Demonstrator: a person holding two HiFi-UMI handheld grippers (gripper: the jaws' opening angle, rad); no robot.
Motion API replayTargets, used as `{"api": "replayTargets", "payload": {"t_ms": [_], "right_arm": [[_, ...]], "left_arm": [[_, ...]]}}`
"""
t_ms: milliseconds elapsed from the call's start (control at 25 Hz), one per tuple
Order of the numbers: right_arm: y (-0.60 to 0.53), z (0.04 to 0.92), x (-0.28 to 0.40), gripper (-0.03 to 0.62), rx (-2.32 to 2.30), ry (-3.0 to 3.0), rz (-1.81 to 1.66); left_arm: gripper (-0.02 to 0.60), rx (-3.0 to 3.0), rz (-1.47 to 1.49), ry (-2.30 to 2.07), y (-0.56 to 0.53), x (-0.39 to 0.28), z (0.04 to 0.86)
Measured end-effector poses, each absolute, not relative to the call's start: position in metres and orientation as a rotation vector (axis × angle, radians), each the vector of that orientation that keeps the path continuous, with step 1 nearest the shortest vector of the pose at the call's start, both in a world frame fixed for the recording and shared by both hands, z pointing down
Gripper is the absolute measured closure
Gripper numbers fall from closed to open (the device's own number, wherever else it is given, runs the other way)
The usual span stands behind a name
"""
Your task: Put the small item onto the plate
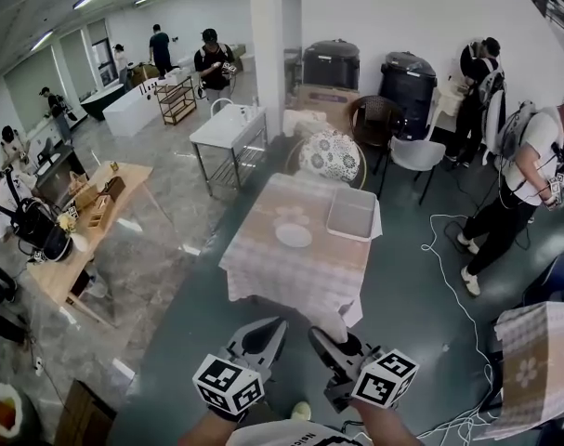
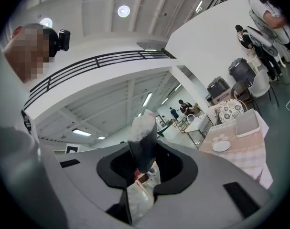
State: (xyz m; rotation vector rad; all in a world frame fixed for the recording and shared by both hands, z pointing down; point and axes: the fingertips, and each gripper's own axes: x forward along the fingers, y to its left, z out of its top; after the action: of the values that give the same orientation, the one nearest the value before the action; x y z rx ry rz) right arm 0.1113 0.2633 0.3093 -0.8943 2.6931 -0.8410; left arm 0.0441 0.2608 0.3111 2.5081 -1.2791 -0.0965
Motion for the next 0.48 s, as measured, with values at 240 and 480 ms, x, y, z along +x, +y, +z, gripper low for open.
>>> {"api": "replayTargets", "payload": {"t_ms": [240,480], "right_arm": [[0.254,0.31,0.114,0.493,-0.874,2.692,-0.856],[0.23,0.317,0.105,0.493,-0.878,2.713,-0.866]], "left_arm": [[0.577,2.497,-0.08,-1.304,0.25,0.043,0.313],[0.577,2.525,-0.084,-1.3,0.224,0.04,0.315]]}}
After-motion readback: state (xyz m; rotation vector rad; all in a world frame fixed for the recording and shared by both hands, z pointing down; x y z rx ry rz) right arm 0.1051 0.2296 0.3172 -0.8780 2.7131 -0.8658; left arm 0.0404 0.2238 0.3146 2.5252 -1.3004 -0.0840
